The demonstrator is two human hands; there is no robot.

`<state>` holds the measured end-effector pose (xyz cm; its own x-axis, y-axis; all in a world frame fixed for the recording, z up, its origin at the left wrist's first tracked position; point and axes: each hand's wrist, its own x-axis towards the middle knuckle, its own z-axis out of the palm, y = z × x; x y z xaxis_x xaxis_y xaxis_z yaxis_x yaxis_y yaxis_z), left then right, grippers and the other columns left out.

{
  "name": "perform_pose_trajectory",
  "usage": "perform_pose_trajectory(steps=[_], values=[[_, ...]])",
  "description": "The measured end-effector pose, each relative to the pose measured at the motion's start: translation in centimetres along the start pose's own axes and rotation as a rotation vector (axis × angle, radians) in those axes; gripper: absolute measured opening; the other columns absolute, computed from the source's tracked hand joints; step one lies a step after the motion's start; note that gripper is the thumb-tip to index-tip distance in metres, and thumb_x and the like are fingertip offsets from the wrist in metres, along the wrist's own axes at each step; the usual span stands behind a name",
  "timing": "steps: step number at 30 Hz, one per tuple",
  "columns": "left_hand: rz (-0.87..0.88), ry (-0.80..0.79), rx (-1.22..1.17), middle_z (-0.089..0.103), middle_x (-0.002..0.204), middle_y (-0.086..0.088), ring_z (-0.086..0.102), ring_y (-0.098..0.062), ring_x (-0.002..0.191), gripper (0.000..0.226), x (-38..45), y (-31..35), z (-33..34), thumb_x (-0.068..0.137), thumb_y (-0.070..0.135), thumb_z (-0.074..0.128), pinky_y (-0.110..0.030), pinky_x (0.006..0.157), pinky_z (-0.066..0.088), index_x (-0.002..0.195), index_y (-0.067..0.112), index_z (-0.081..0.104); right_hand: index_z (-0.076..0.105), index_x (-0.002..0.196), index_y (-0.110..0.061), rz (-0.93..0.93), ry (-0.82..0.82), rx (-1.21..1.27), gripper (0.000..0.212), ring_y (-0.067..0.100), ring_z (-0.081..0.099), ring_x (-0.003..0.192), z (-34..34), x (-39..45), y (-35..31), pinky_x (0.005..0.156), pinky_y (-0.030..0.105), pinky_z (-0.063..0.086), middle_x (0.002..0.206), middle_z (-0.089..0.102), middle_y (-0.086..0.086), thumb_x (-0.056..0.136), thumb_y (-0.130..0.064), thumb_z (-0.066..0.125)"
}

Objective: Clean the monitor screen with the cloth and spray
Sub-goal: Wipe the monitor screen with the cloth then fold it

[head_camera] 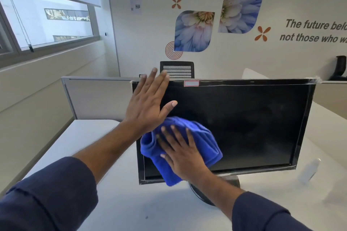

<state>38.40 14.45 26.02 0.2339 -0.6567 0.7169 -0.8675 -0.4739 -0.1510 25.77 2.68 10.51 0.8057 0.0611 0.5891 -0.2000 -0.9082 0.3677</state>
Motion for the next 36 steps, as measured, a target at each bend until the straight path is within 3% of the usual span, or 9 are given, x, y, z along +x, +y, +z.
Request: perform_pose_trajectory(steps=[3,8,11,15,18,24,30,33,36], values=[[0.148,-0.076,0.031,0.016,0.169,-0.005,-0.001,-0.019,0.157,0.08,2.4,1.4,-0.1,0.1,0.066,0.016,-0.041,0.127,0.002,0.16,0.013,0.018,0.015,0.157,-0.03,-0.047,-0.038,-0.028,0.06,0.021,0.024,0.146,0.9,-2.8,0.2,0.11,0.049,0.019,0.166,0.008,-0.006,0.102,-0.05,0.029],[0.374,-0.154,0.049,0.012,0.169,-0.005,0.0,-0.018,0.156,0.083,6.1,3.4,-0.1,0.099,0.069,0.015,-0.039,0.127,0.002,0.16,0.014,0.013,0.015,0.157,-0.03,0.075,-0.024,-0.05,0.059,0.021,0.015,0.151,0.5,-4.8,4.4,0.116,0.052,0.018,0.166,0.009,-0.005,0.103,-0.05,0.026],[0.419,-0.188,0.036,0.016,0.168,-0.005,0.004,-0.017,0.156,0.083,7.7,4.3,-0.2,0.098,0.068,0.015,-0.035,0.127,0.001,0.16,0.013,0.014,0.017,0.157,-0.026,0.26,0.002,-0.04,0.062,0.025,0.01,0.153,0.0,-5.6,7.9,0.118,0.055,0.017,0.166,0.009,-0.001,0.102,-0.05,0.031],[0.356,-0.23,-0.046,0.023,0.167,-0.003,0.011,-0.015,0.155,0.076,8.3,4.5,0.0,0.1,0.062,0.014,-0.03,0.124,0.003,0.16,0.016,0.016,0.032,0.152,-0.018,0.679,0.04,0.017,0.062,0.031,0.015,0.151,-1.2,-5.5,12.4,0.119,0.056,0.013,0.164,0.017,0.006,0.099,-0.049,0.034],[0.338,-0.245,-0.11,0.031,0.164,-0.003,0.019,-0.015,0.154,0.074,8.5,4.6,-0.1,0.1,0.06,0.013,-0.03,0.123,0.01,0.159,0.017,0.023,0.029,0.153,-0.015,0.876,0.088,0.093,0.064,0.032,0.011,0.152,-2.5,-3.4,14.2,0.118,0.059,0.016,0.165,0.015,0.008,0.1,-0.051,0.027],[0.29,-0.351,-0.234,0.031,0.164,0.0,0.024,-0.014,0.152,0.091,9.5,5.2,-0.6,0.089,0.076,0.013,-0.03,0.12,0.018,0.158,0.019,0.027,0.019,0.156,-0.015,0.622,0.129,0.084,0.07,0.03,0.002,0.153,-4.2,2.9,11.0,0.122,0.055,0.005,0.166,0.009,0.006,0.1,-0.055,0.026],[0.391,-0.294,-0.083,0.016,0.168,-0.002,0.008,-0.014,0.156,0.097,9.2,6.4,0.0,0.089,0.081,0.005,-0.037,0.127,0.011,0.161,0.016,0.013,0.044,0.145,-0.018,0.344,0.1,0.063,0.06,0.031,0.028,0.144,-2.8,2.7,6.0,0.12,0.054,0.015,0.151,0.045,0.004,0.098,-0.054,0.042],[0.411,-0.261,0.0,0.009,0.169,-0.003,-0.001,-0.014,0.156,0.097,8.8,6.5,0.3,0.09,0.079,0.003,-0.037,0.127,0.005,0.161,0.014,0.007,0.038,0.149,-0.02,0.279,0.114,0.038,0.062,0.028,0.024,0.146,-2.5,1.2,8.4,0.121,0.053,0.013,0.155,0.04,0.002,0.097,-0.054,0.042],[0.378,-0.265,-0.017,0.012,0.168,-0.004,0.001,-0.015,0.156,0.098,8.7,6.9,0.5,0.09,0.08,0.002,-0.034,0.127,0.001,0.161,0.013,0.01,0.021,0.155,-0.019,0.335,0.112,0.028,0.07,0.026,0.015,0.151,-2.3,-1.0,12.0,0.121,0.052,0.013,0.163,0.022,0.001,0.098,-0.056,0.037]])
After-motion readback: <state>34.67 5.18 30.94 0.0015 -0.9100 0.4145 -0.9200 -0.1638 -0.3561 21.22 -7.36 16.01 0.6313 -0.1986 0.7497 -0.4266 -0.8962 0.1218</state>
